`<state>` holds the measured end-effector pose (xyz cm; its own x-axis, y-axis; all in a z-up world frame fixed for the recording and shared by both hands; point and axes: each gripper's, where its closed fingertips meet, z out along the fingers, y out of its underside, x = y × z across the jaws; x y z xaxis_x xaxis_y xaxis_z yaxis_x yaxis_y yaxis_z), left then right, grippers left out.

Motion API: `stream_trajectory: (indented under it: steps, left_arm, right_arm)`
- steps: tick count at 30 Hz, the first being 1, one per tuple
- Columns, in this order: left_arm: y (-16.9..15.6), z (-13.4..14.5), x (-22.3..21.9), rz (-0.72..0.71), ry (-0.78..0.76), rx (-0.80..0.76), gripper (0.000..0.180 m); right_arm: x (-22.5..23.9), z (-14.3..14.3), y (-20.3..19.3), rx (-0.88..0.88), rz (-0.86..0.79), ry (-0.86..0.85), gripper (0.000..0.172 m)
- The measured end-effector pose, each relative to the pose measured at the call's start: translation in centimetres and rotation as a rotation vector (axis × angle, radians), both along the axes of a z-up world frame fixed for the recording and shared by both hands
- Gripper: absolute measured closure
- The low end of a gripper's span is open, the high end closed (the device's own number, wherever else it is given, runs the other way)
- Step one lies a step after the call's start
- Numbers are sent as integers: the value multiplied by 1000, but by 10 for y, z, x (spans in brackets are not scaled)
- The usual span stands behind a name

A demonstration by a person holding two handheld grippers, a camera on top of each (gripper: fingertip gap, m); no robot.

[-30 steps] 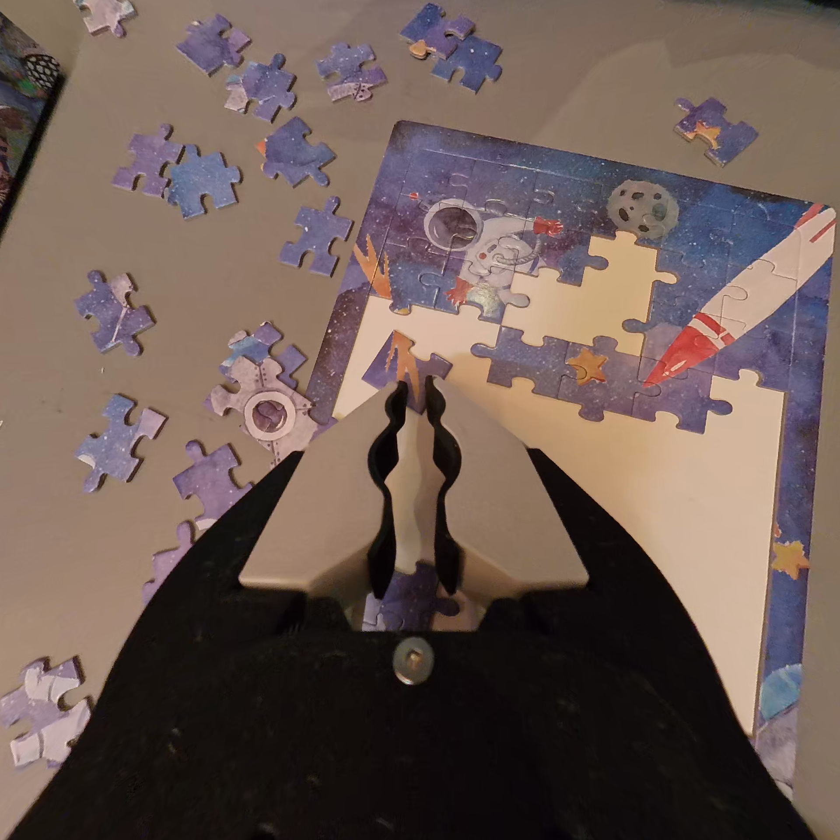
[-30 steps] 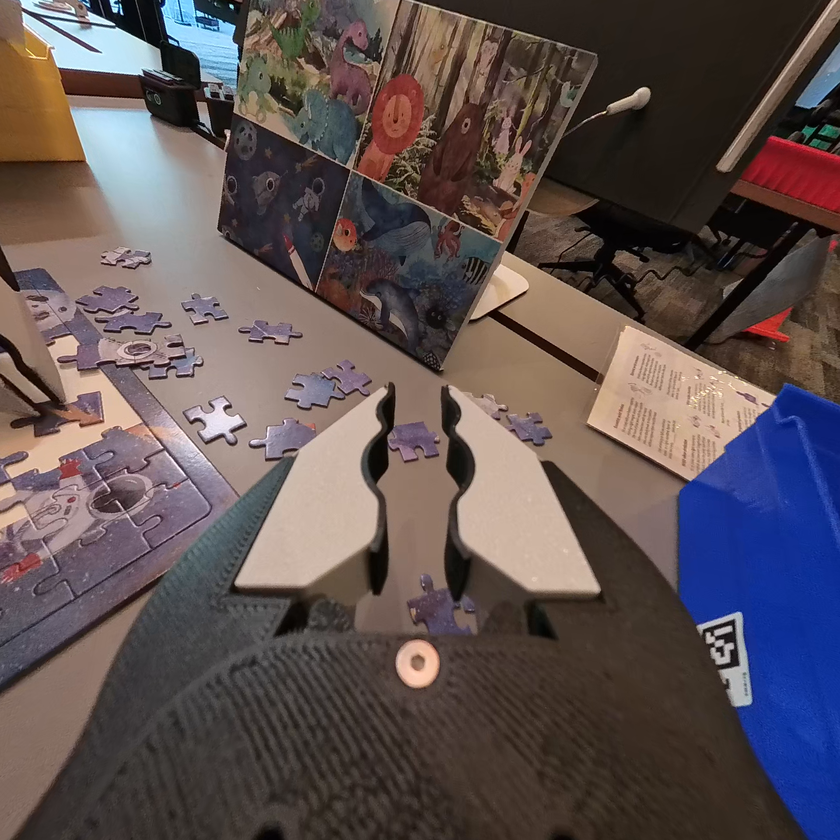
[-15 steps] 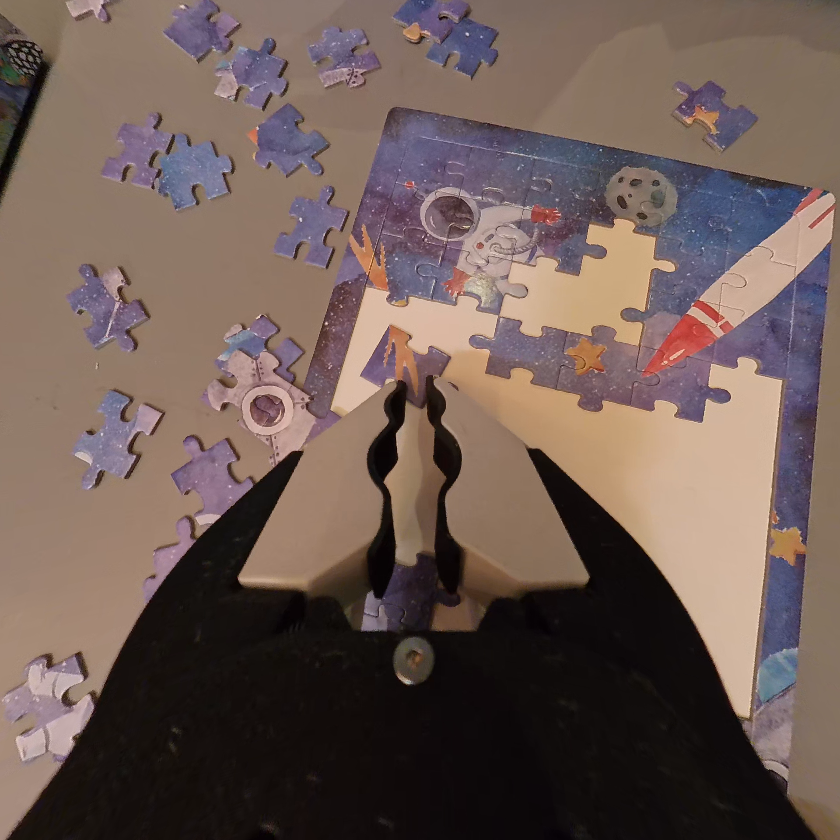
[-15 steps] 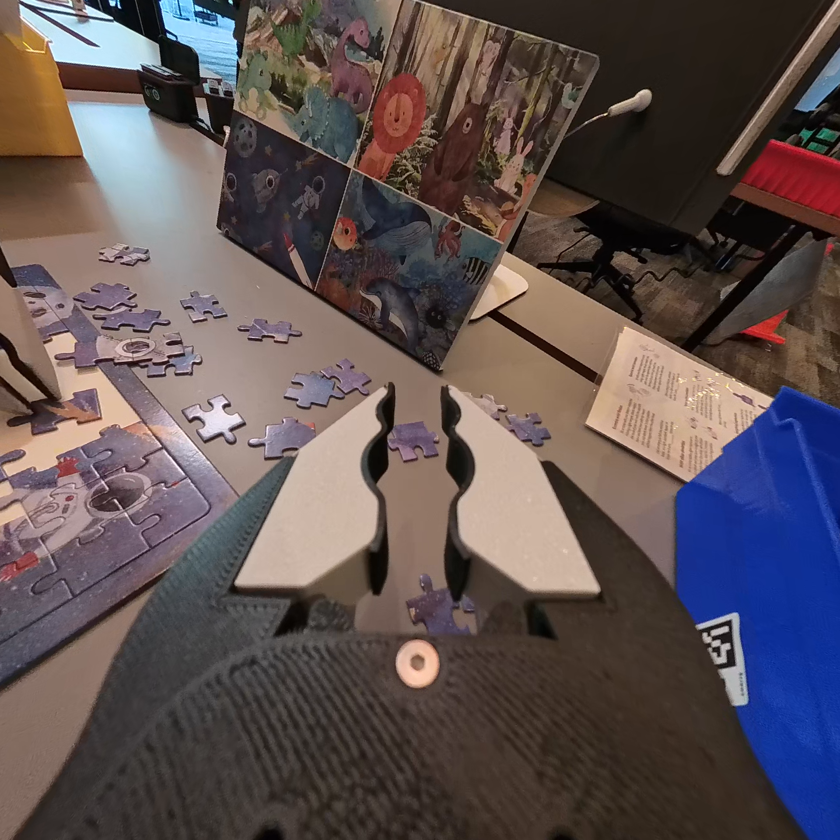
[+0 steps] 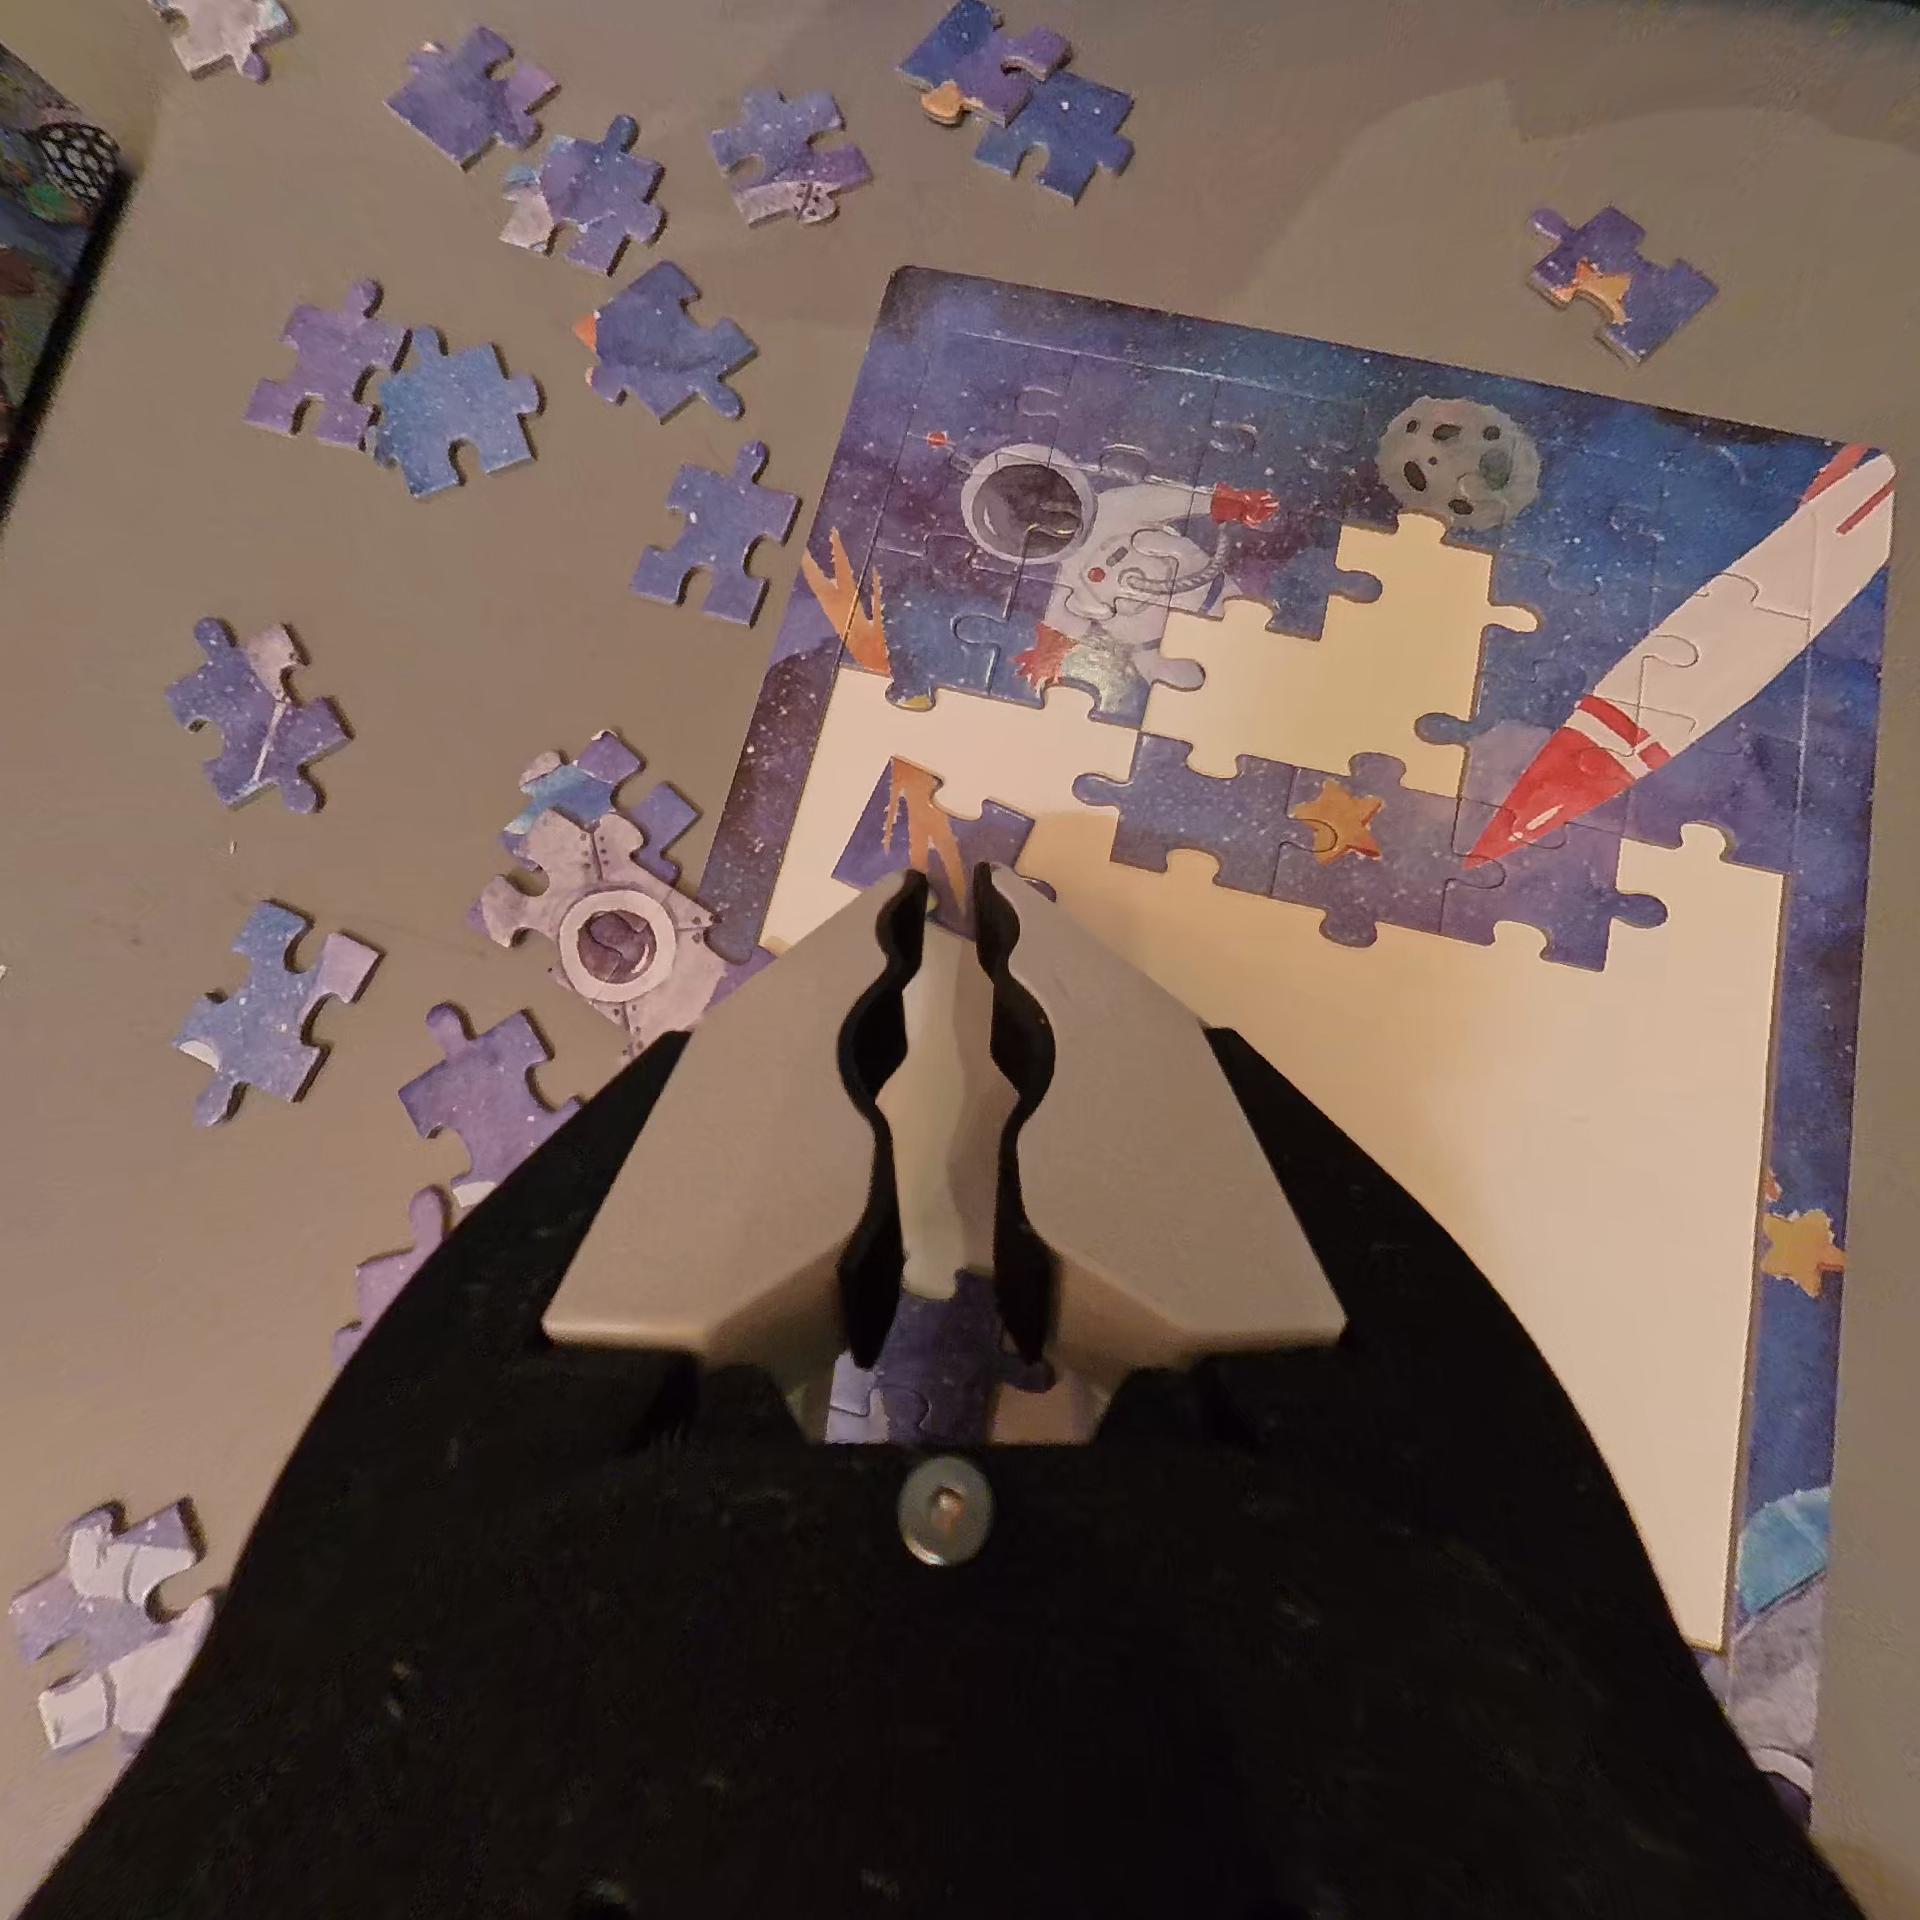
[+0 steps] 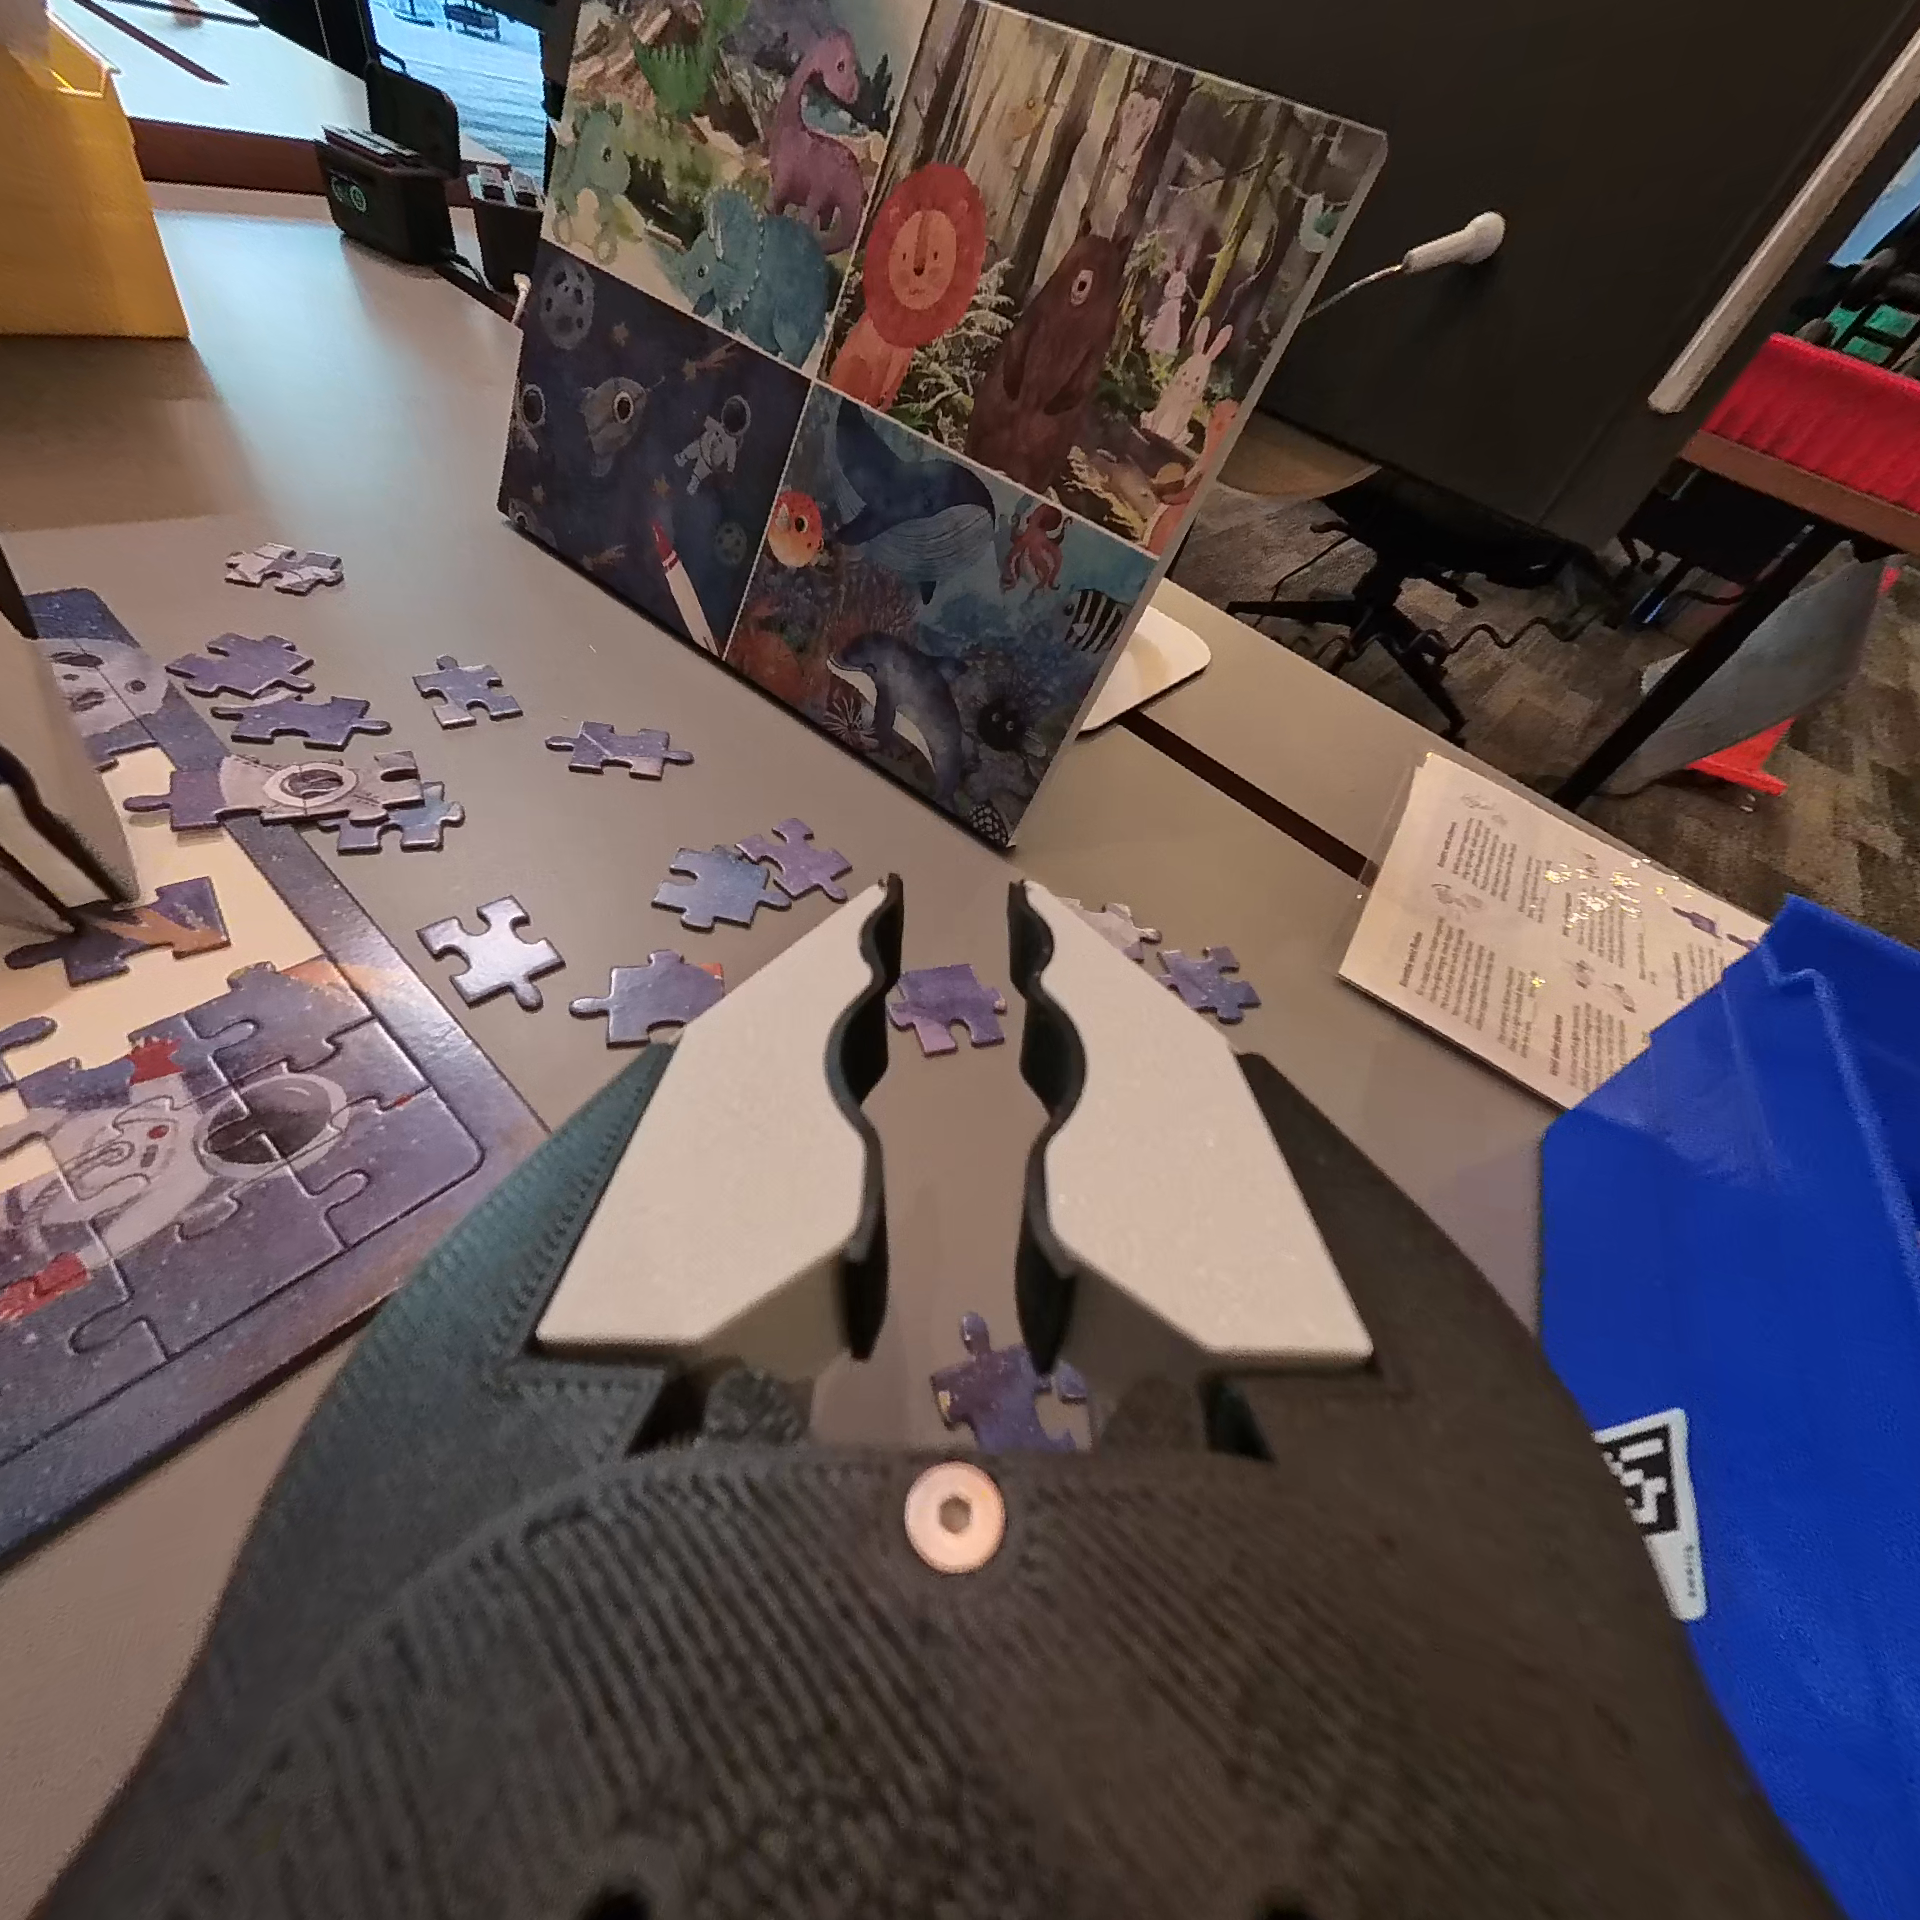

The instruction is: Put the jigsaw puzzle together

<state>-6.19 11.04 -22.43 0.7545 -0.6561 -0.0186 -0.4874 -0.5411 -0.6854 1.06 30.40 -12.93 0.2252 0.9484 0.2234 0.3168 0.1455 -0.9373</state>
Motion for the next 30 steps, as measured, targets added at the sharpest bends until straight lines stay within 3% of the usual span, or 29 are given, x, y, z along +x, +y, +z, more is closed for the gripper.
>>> stream_trajectory:
  steps: [30]
  left_arm:
    - [2,6,0,12,-27,21,173]
  right_arm:
    - [-1,-1,-1,4,2,-8,153]
